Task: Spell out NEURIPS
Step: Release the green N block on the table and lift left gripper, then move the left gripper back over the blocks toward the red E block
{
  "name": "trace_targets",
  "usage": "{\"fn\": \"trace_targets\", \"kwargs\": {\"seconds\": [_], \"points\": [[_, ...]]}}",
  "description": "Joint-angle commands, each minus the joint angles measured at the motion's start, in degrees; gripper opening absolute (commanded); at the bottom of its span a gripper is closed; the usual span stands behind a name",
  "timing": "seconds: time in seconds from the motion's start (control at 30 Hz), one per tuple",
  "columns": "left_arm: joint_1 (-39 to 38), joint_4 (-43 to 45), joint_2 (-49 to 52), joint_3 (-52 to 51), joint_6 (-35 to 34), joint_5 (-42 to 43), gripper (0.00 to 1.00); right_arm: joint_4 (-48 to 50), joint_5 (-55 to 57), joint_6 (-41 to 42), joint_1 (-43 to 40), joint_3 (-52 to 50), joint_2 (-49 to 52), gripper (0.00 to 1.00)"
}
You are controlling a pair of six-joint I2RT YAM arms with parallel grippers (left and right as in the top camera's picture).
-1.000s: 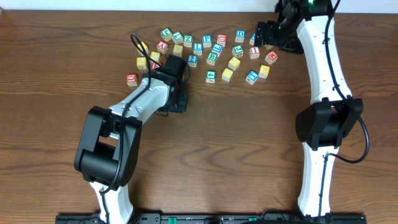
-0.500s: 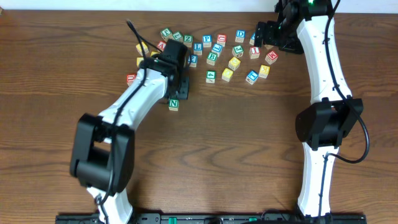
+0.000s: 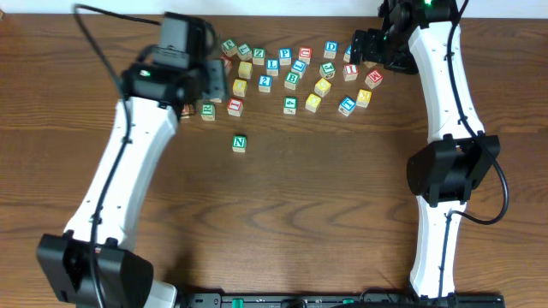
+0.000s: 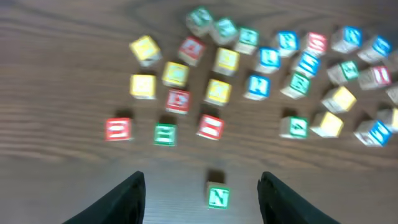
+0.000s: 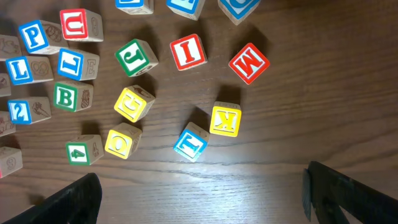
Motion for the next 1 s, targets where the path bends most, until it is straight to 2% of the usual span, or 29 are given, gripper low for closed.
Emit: {"fn": "trace_targets", "kwargs": {"seconds": [0.0,0.27,0.97], "points": [[4.1,-1.4,-0.3,2.1,-0.9,-0.3,0.57,0.0,-0.2,0.4,0.6,1.1,-0.8,0.99],[8.4,-2.1,-0.3,2.1,-0.9,-0.4,0.57,0.0,-0.2,0.4,0.6,1.1,-0.8,0.99],[8.7,0.0,6.5,2.0,-1.0,-1.2,0.57,0.0,-0.2,0.4,0.6,1.1,-0.8,0.99]]}}
